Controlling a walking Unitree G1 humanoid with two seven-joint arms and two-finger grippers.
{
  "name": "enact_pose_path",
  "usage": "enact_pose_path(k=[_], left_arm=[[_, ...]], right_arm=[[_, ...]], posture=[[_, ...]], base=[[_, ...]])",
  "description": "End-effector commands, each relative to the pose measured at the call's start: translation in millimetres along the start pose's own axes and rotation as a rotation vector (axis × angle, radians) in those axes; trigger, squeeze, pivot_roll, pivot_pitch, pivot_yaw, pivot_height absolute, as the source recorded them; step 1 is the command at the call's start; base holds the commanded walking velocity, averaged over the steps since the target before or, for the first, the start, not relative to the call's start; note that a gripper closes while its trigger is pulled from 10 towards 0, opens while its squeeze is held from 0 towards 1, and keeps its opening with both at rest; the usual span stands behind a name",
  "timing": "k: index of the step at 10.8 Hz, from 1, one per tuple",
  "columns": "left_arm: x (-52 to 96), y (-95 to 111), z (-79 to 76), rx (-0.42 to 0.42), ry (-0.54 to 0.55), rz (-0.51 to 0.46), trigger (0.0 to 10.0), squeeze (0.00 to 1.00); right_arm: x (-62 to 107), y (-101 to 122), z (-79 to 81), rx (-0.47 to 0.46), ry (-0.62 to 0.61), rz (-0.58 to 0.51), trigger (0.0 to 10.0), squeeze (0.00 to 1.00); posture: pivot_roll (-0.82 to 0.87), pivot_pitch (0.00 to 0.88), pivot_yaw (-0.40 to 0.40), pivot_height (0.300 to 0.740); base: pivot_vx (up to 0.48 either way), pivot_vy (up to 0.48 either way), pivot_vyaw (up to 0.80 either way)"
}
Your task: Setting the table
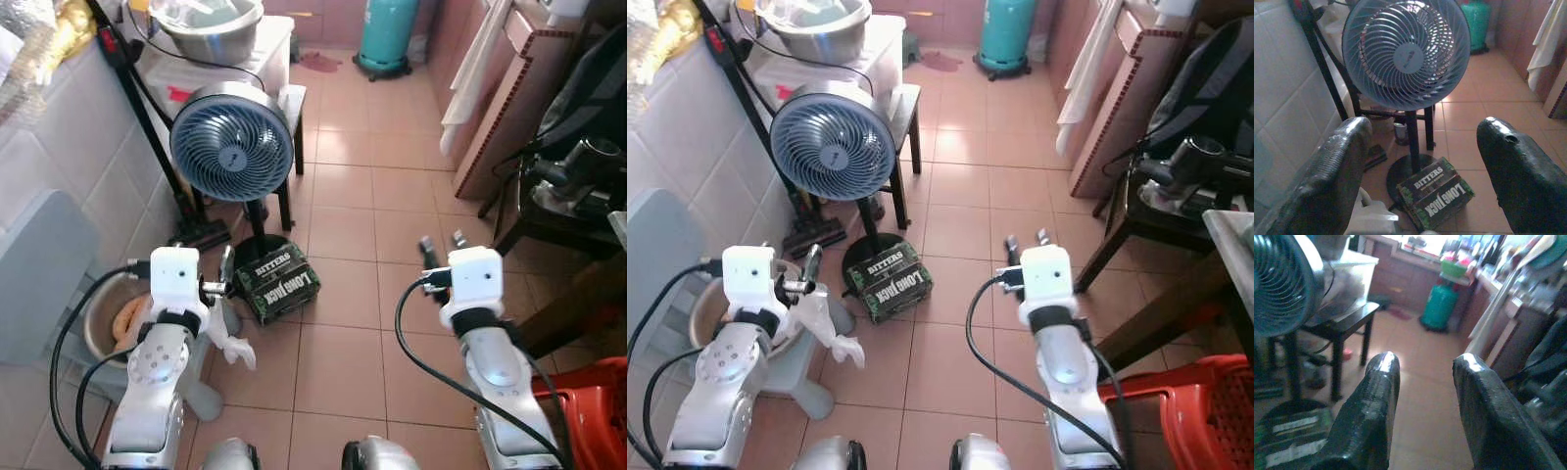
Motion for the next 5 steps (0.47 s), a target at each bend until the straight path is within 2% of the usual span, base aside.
enact_pose_path(k=[1,4,5], left_arm=[[1.2,-0.9,-0.1,0.009,-0.006,0.009,10.0,0.0],[-2.1,6.2,-9.0,0.039,-0.021,-0.001,10.0,0.0],[3.7,4.2,-8.6,0.044,-0.023,0.018,10.0,0.0]], right_arm=[[1.3,7.7,-9.8,0.018,-0.04,-0.032,10.0,0.0],[-3.8,10.2,-6.5,0.02,0.0,-0.042,10.0,0.0],[1.0,7.9,-3.6,0.008,0.019,-0.019,10.0,0.0]], posture=[[-0.06,0.093,0.015,0.74],[-0.06,0.135,0.008,0.74],[-0.06,0.161,0.007,0.74]], base=[[0.0,0.0,0.0],[0.0,0.0,0.0],[0.0,0.412,0.0]])
Point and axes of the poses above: a point about 5 cm out from each wrist's last joint towards the gripper, its own x axis pointing back from the gripper into the wrist, its own y axis along the axis of the wrist's last joint, z = x × y, the point moved 3 cm from there along -x, pointing out of the wrist towards the gripper, and after that the axes turned 3 degrees about x, right-handed, at the moved point
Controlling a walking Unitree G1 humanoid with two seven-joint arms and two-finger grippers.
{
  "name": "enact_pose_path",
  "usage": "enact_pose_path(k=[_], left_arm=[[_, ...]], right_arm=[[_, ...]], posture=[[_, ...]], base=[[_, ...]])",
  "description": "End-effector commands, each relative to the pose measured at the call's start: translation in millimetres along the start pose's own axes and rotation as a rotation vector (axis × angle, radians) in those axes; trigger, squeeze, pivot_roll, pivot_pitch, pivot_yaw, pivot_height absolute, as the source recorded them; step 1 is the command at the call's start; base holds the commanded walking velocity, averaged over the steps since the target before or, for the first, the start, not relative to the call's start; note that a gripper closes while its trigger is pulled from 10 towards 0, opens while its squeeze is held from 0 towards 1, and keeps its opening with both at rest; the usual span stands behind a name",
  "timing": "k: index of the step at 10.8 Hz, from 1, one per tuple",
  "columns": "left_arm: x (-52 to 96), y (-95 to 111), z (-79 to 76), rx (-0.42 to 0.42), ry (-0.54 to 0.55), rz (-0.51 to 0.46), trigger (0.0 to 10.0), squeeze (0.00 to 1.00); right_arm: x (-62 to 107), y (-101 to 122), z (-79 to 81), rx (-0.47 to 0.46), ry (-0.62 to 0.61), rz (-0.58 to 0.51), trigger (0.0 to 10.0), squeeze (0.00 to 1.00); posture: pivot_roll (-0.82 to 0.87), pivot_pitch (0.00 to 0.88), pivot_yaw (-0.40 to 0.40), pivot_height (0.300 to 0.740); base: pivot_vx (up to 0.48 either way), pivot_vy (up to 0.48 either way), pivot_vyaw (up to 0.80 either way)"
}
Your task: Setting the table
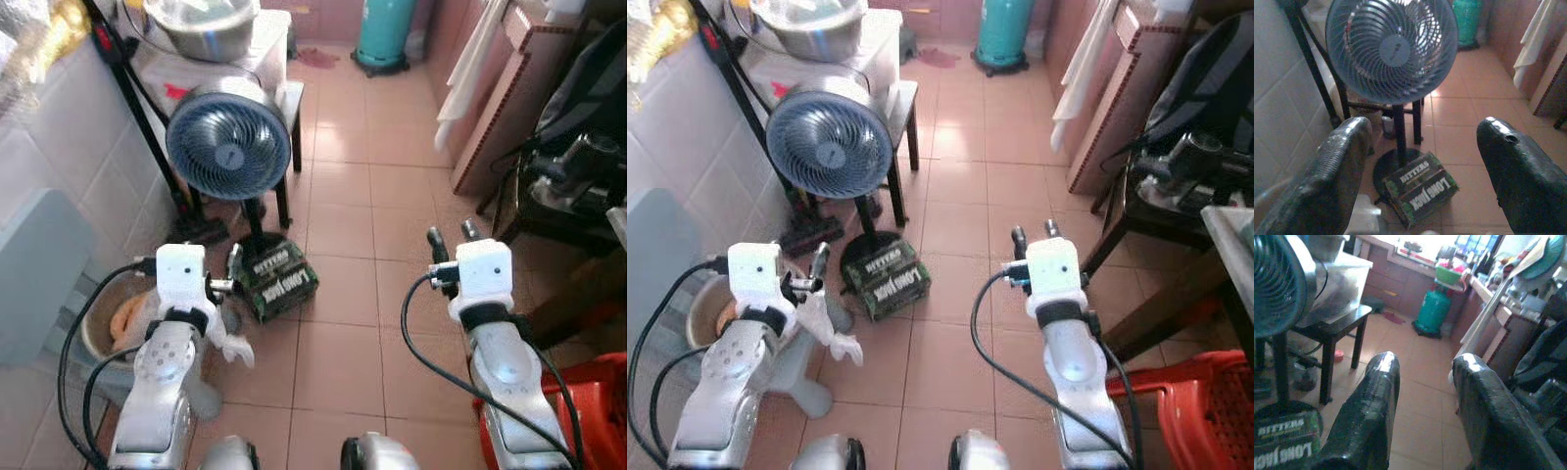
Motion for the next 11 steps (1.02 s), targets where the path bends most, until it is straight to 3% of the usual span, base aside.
enact_pose_path(k=[1,3,6,8,9,11], left_arm=[[4.4,-0.2,2.6,-0.003,-0.003,0.011,10.0,0.0],[7.1,0.5,2.5,-0.015,-0.011,0.017,10.0,0.0],[5.5,-4.0,-4.4,-0.027,-0.044,-0.002,10.0,0.0],[-12.2,-1.7,-16.5,-0.021,-0.086,-0.024,10.0,0.0],[-24.4,0.1,-18.4,-0.036,-0.1,-0.042,10.0,0.0],[-34.3,1.7,-13.8,-0.046,-0.088,-0.056,10.0,0.0]], right_arm=[[3.6,3.4,1.9,-0.006,0.014,-0.004,10.0,0.0],[8.3,2.0,6.0,-0.008,0.026,0.005,10.0,0.0],[7.5,-6.3,11.5,-0.019,0.028,0.023,10.0,0.0],[-11.2,-4.1,15.9,-0.028,0.019,-0.009,10.0,0.0],[-23.0,-1.3,18.2,-0.032,0.011,-0.03,10.0,0.0],[-28.5,-1.5,16.6,-0.03,0.001,-0.042,10.0,0.0]], posture=[[-0.06,0.183,0.009,0.74],[-0.05,0.201,0.015,0.74],[-0.05,0.12,0.018,0.74],[-0.05,0.013,0.025,0.74],[-0.05,0.0,0.033,0.74],[-0.06,0.0,0.039,0.74]], base=[[0.0,0.458,0.0],[0.0,0.443,0.0],[0.0,0.0,0.0],[0.0,0.0,0.0],[0.0,0.0,0.0],[0.0,0.0,0.0]])
Point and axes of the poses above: a point about 5 cm out from each wrist's last joint towards the gripper, its own x axis pointing back from the gripper into the wrist, its own y axis along the axis of the wrist's last joint, z = x × y, the point moved 3 cm from there along -x, pointing out of the wrist towards the gripper, and after that the axes turned 3 degrees about x, right-handed, at the moved point
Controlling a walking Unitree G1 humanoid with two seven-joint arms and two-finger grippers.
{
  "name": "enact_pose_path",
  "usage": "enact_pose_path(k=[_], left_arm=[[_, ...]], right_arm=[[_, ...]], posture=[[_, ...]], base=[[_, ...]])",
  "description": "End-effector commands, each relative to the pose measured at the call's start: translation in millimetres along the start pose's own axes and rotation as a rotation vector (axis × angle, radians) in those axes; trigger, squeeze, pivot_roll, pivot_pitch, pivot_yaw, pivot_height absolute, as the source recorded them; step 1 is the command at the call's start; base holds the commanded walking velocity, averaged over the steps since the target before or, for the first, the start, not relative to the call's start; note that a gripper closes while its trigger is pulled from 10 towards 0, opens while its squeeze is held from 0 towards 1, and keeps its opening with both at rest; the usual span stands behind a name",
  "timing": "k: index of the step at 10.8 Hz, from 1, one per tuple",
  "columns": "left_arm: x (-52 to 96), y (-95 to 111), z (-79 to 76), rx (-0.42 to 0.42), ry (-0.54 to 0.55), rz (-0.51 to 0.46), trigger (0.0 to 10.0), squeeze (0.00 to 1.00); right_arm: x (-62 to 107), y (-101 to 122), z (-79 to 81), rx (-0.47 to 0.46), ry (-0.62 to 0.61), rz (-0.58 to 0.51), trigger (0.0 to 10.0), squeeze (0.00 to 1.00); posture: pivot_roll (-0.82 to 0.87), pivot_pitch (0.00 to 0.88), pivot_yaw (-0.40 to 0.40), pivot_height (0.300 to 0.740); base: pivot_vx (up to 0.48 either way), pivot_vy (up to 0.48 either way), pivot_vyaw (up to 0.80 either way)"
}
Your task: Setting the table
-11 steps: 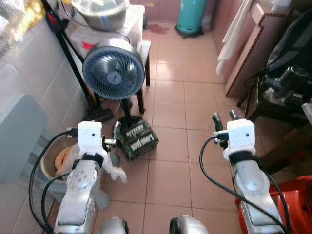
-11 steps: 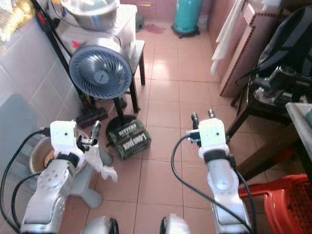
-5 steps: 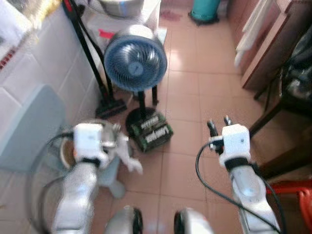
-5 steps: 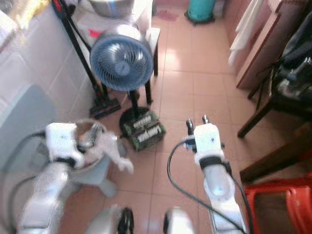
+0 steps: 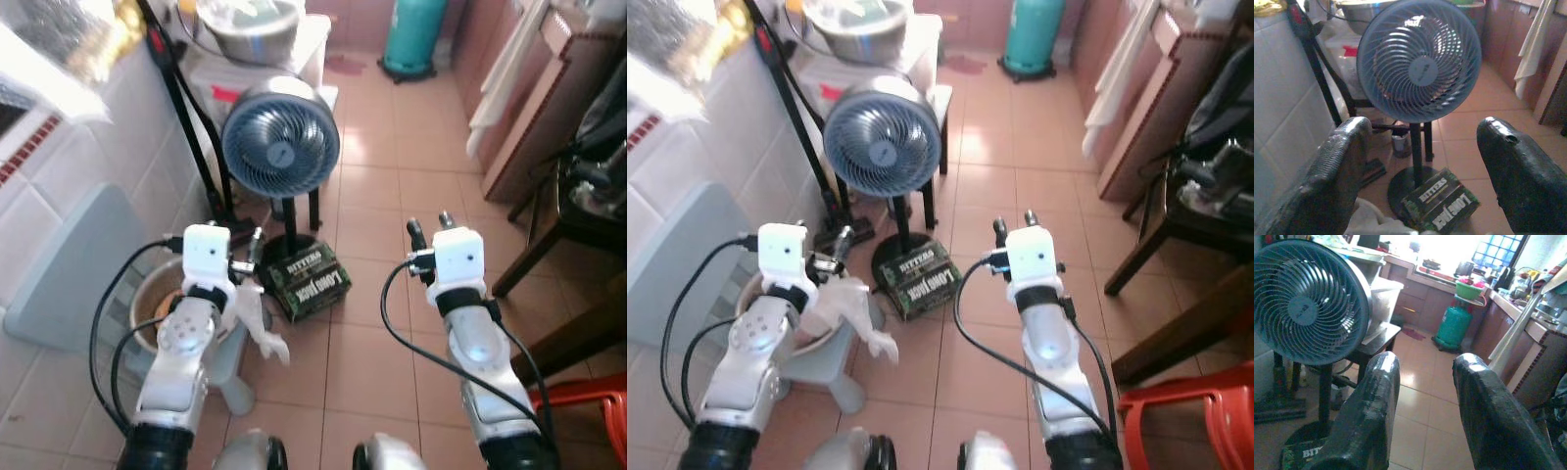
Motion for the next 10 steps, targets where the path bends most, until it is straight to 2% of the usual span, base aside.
enact_pose_path(k=[1,3,5,7,10], left_arm=[[1.8,-3.8,6.5,-0.007,0.018,0.0,10.0,0.0],[9.9,-15.2,10.4,0.0,0.051,0.026,10.0,0.0],[27.7,-22.5,7.0,-0.004,0.032,0.049,10.0,0.0],[32.9,-21.6,9.4,-0.011,0.033,0.056,10.0,0.0],[42.2,-16.5,5.8,-0.009,-0.008,0.044,10.0,0.0]], right_arm=[[4.8,-5.3,-4.5,0.008,-0.016,0.005,10.0,0.0],[18.5,-15.7,-7.5,0.019,-0.015,0.033,10.0,0.0],[31.1,-20.6,-4.8,0.006,-0.007,0.065,10.0,0.0],[30.8,-15.2,0.4,-0.002,0.005,0.055,10.0,0.0],[30.8,-16.6,1.5,-0.029,-0.007,0.076,10.0,0.0]], posture=[[-0.06,0.0,0.039,0.74],[-0.06,0.0,0.034,0.74],[-0.05,0.0,0.03,0.74],[-0.04,0.02,0.035,0.74],[-0.03,0.065,0.033,0.74]], base=[[0.0,0.0,0.0],[0.0,0.0,0.0],[0.0,0.48,-0.8],[0.0,0.48,-0.8],[0.0,0.0,-0.8]])
Point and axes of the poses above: a point about 5 cm out from each wrist's last joint towards the gripper, its own x axis pointing back from the gripper into the wrist, its own y axis along the axis of the wrist's last joint, z = x × y, the point moved 3 cm from there along -x, pointing out of the wrist towards the gripper, and after that the axes turned 3 degrees about x, right-handed, at the moved point
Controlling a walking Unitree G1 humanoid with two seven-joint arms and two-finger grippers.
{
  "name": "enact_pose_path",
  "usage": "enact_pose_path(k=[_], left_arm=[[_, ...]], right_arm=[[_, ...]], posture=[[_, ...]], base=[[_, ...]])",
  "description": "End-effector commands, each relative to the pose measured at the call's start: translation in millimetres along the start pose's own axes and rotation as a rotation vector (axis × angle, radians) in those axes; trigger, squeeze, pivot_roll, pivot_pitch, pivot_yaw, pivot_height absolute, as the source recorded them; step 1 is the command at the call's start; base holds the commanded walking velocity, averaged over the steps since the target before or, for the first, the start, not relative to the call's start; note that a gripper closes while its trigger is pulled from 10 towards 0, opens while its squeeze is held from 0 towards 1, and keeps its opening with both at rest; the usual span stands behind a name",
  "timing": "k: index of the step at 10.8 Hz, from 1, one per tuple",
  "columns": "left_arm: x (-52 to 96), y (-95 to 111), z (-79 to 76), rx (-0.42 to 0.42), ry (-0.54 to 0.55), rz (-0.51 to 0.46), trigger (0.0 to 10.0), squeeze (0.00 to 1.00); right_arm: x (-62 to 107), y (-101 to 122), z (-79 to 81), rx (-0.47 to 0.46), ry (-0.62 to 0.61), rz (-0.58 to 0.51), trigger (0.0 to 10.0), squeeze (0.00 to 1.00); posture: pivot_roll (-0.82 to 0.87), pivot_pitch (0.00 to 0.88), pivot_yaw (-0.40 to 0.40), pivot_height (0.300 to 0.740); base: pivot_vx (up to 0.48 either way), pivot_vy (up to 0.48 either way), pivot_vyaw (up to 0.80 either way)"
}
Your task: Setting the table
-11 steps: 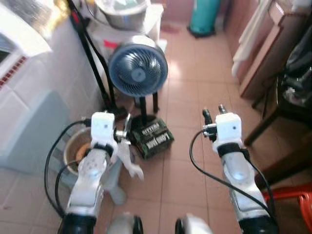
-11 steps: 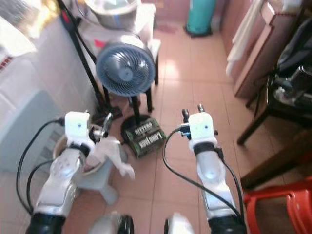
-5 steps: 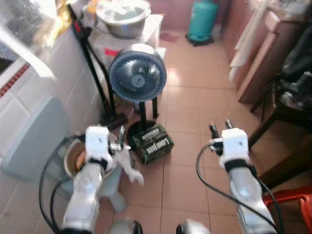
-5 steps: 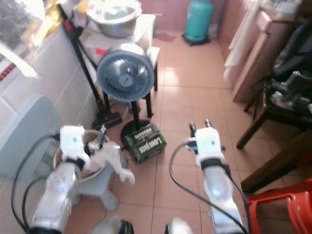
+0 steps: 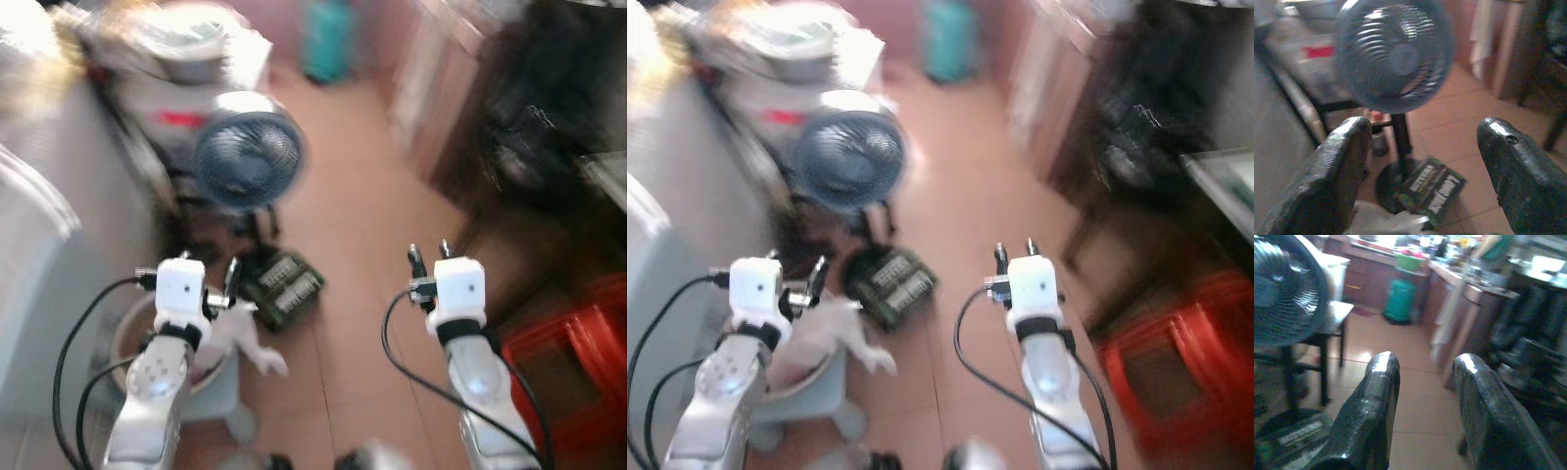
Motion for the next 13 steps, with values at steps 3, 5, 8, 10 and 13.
enact_pose_path(k=[3,5,8,10,13], left_arm=[[2.6,6.7,-0.2,0.011,0.004,-0.007,10.0,0.0],[2.9,7.1,-3.7,-0.007,0.008,-0.01,10.0,0.0],[5.3,10.1,-6.1,-0.01,-0.013,-0.02,10.0,0.0],[5.0,11.7,-10.6,0.009,-0.044,-0.022,10.0,0.0],[6.9,14.3,-13.8,-0.004,-0.085,-0.032,10.0,0.0]], right_arm=[[-1.0,2.6,3.4,-0.007,0.024,0.011,10.0,0.0],[-0.4,2.5,0.0,0.0,0.024,0.013,10.0,0.0],[6.6,1.1,1.5,-0.004,0.018,0.025,10.0,0.0],[3.0,3.4,-1.8,0.001,0.017,0.019,10.0,0.0],[4.6,4.4,-3.1,0.008,0.013,0.02,10.0,0.0]], posture=[[-0.03,0.094,0.016,0.74],[-0.02,0.111,0.018,0.74],[-0.03,0.124,0.021,0.74],[-0.03,0.126,0.02,0.74],[-0.03,0.136,0.02,0.74]], base=[[0.0,0.0,-0.8],[0.0,0.0,-0.8],[0.0,0.0,-0.8],[0.0,0.0,-0.8],[0.0,0.0,-0.8]])
Point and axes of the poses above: a point about 5 cm out from each wrist's last joint towards the gripper, its own x axis pointing back from the gripper into the wrist, its own y axis along the axis of the wrist's last joint, z = x × y, the point moved 3 cm from there along -x, pointing out of the wrist towards the gripper, and after that the axes turned 3 degrees about x, right-handed, at the moved point
